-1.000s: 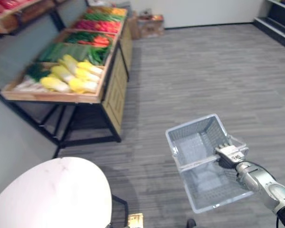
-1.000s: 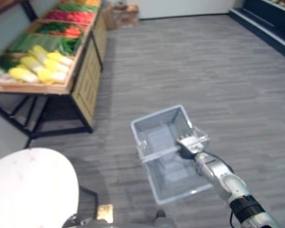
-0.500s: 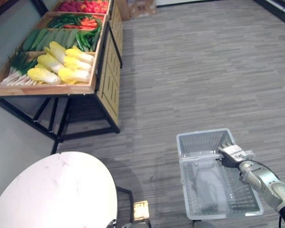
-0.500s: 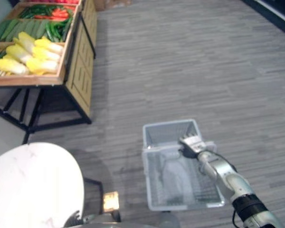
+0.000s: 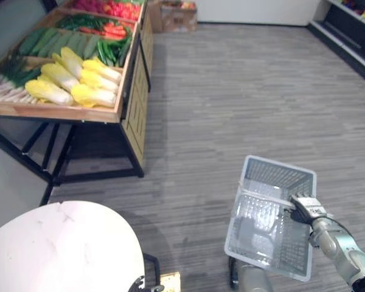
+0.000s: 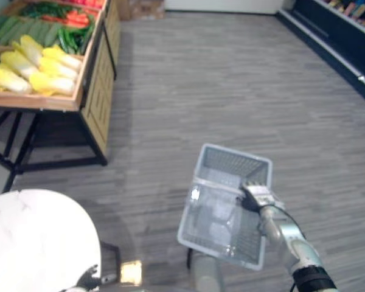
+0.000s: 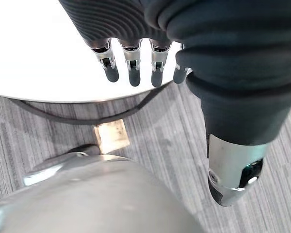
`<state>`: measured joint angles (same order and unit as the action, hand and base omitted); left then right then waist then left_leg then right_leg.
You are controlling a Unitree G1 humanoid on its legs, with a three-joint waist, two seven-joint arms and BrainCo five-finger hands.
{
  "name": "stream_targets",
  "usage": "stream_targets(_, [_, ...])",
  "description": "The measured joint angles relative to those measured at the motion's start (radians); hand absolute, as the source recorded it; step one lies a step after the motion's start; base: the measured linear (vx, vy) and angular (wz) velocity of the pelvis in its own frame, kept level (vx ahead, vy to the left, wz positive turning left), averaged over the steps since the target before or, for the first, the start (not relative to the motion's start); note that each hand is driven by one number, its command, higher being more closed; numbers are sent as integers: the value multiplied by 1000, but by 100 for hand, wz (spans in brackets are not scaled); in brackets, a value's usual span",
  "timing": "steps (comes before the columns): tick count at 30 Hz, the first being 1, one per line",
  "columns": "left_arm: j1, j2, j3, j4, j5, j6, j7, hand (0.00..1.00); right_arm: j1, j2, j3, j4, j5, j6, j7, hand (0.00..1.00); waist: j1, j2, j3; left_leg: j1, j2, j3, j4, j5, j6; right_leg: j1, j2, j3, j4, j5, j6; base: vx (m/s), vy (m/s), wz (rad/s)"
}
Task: Pick vegetable in the basket
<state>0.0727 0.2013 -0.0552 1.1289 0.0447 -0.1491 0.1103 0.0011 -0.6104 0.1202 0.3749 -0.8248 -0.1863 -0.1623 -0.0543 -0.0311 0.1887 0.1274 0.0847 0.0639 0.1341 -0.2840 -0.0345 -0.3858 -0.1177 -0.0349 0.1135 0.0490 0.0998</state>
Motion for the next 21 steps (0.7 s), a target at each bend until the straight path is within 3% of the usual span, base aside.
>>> stream_targets(2, [2, -1, 17, -17, 0, -2, 2, 0, 9, 7, -23, 0, -1, 9, -1, 100, -13, -8, 1, 34, -8, -41, -16, -23, -36, 21, -12, 26, -78, 0, 3, 442, -223, 60])
stream_targets(3, [-7, -10, 24, -17, 0, -2, 3, 0, 12, 15, -44, 2, 0, 27, -1, 100, -23, 17, 3, 56, 14, -70, -16, -42, -56, 18, -5, 16, -30, 85, 5, 497, -283, 62])
stream_targets(4, [-11, -18, 25, -20, 0, -4, 4, 0, 11, 26, -66, 10, 0, 37, -1, 100, -19, 53, -5, 46, 42, -95, 17, -41, -56, -5, 16, -7, 43, 91, 4, 564, -341, 46])
stream_targets(5, [-10, -24, 29, -23, 0, -6, 6, 0, 9, 26, -72, 17, 0, 36, -1, 100, -15, 70, -5, 38, 58, -108, 48, -39, -56, -9, 30, -20, 71, 73, -20, 503, -329, 16])
stream_targets(6, [-8, -40, 46, -20, 0, -9, 9, 0, 0, 26, -76, 30, -1, 37, -1, 100, -8, 93, -8, 5, 81, -133, 137, -21, -55, -9, 54, -35, 109, 31, -48, 491, -327, 2])
stream_targets(8, [-5, -58, 54, -11, 0, -8, 8, 0, 9, 27, -75, 35, 0, 38, -1, 100, 2, 93, -7, -73, 82, -164, 334, 62, -62, 23, 65, -48, 147, -18, -68, 427, -252, 8])
stream_targets(9, [2, -67, 57, -7, 0, -6, 3, 0, 22, 27, -76, 35, 0, 41, -1, 100, 1, 93, -6, -128, 80, -178, 479, 174, -69, 76, 69, -63, 146, -44, -87, 868, -354, 24])
stream_targets(10, [15, -56, 64, -17, -4, -6, 6, 0, 39, 15, -76, 34, 2, 55, -3, 100, 42, 64, 9, -356, 69, -71, 854, 203, -18, 310, 50, -72, 64, -134, -125, 875, -313, 28])
stream_targets(11, [15, -57, 69, -28, -3, -8, 7, 0, 41, 16, -78, 34, 2, 55, -4, 100, 47, 63, 9, -393, 68, -40, 812, 189, -19, 330, 36, -81, 61, -133, -116, 844, -215, 13])
stream_targets(13, [14, -62, 72, -37, -3, -11, 7, 0, 42, 18, -81, 34, 2, 55, -4, 100, 61, 67, 7, -429, 71, -9, 699, 225, -14, 344, 31, -84, 65, -134, -109, 283, 40, -6])
stream_targets(14, [14, -58, 74, -35, -3, -15, 7, 0, 46, 21, -81, 31, 3, 54, -4, 100, 75, 66, 7, -446, 71, 15, 551, 348, -2, 362, 17, -95, 55, -162, -91, 193, 100, 2])
stream_targets(15, [12, -52, 75, -31, -3, -16, 7, 0, 50, 28, -86, 32, 4, 56, -3, 100, 75, 55, 13, -436, 63, 28, 544, 329, 4, 378, 1, -102, 41, -181, -88, 243, 149, 57])
stream_targets(16, [11, -37, 75, -16, -2, -15, 6, 0, 63, 58, -104, 27, 5, 64, -5, 100, 49, 30, -6, -411, 27, 38, 372, 248, 4, 408, -27, -142, -5, -179, -74, 248, 131, 119])
stream_targets(17, [9, -40, 86, -18, 0, -14, 12, 0, 60, 64, -113, 16, 8, 68, -23, 100, 33, 34, -12, -386, 5, 26, 82, 276, -36, 435, -36, -192, -62, -166, -55, 280, 170, 120])
stream_targets(18, [10, -50, 89, -25, 0, -14, 14, 0, 46, 48, -111, 17, 8, 69, -32, 100, 47, 57, -6, -390, 17, 21, -40, 309, -69, 438, -18, -197, -76, -165, -48, 239, 165, 67])
stream_targets(19, [11, -57, 89, -23, 0, -14, 14, 0, 32, 41, -108, 24, 7, 70, -31, 100, 65, 79, -4, -394, 30, 12, -82, 326, -68, 443, -4, -192, -76, -169, -30, 281, 260, -5])
stream_targets(20, [27, -66, 97, -12, 1, 1, 14, 0, 21, 44, -102, 36, 5, 76, -30, 100, 98, 107, -8, -378, 46, 3, -137, 375, -40, 470, 6, -185, -65, -184, 5, 357, 287, -15])
stream_targets(21, [61, -58, 101, -12, 2, 9, 18, 0, 26, 73, -92, 48, 1, 78, -29, 100, 113, 81, -12, -336, 16, 29, -108, 425, -32, 506, -33, -170, -49, -215, 30, 396, 283, -4])
